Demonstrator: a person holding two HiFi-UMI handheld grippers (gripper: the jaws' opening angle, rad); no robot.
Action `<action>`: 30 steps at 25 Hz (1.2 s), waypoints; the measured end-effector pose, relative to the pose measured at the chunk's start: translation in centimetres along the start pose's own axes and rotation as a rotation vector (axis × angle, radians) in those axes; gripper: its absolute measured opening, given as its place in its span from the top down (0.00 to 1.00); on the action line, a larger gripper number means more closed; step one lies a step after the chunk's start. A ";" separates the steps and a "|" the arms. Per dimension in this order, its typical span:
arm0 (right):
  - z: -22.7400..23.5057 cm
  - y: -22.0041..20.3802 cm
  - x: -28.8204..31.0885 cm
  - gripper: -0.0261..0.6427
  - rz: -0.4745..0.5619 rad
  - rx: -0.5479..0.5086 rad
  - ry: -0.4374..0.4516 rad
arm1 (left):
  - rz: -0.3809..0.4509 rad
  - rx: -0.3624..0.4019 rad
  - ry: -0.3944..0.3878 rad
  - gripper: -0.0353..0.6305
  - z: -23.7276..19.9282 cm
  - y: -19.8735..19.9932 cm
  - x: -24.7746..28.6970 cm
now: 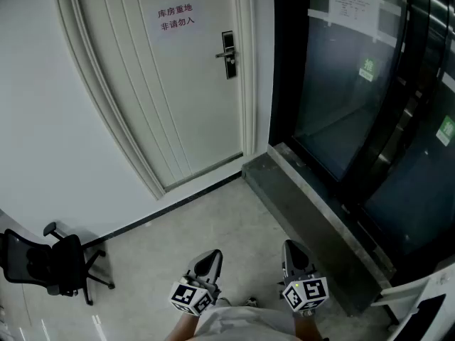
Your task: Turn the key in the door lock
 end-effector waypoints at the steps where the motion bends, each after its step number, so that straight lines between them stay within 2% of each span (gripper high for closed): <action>1: -0.5 0.1 0.3 0.96 0.010 -0.010 0.003 | 0.003 0.020 -0.003 0.94 -0.5 0.5 0.0; 4: -1.7 0.3 0.9 0.96 0.016 -0.024 0.010 | 0.022 0.057 -0.007 0.94 -1.7 1.9 -0.4; 8: -3.7 -0.1 1.3 0.96 -0.003 -0.011 0.049 | 0.064 0.025 0.021 0.94 -3.5 3.8 -2.2; 13: -6.3 -1.1 2.6 0.96 -0.036 -0.015 0.081 | 0.058 0.032 0.052 0.94 -5.6 4.0 -4.1; 18: -6.6 -0.9 2.3 0.96 -0.019 0.020 0.072 | 0.018 0.018 0.041 0.94 -4.8 2.7 -3.7; 22: -5.2 -0.4 1.8 0.96 -0.025 -0.026 0.048 | 0.030 0.042 0.010 0.94 -3.1 3.4 -2.5; 27: -3.7 -0.9 0.8 0.96 -0.054 -0.007 0.114 | 0.002 0.119 0.014 0.94 -1.1 2.5 -1.0; 30: -2.7 -1.5 0.2 0.96 -0.055 -0.004 0.141 | 0.027 0.073 0.007 0.94 0.1 2.0 -0.3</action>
Point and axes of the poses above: the fingertips, and each gripper's own axes: x forward along the fingers, z to its right, y out of its top, the point moved 1 cm from there along -x, backward along the fingers
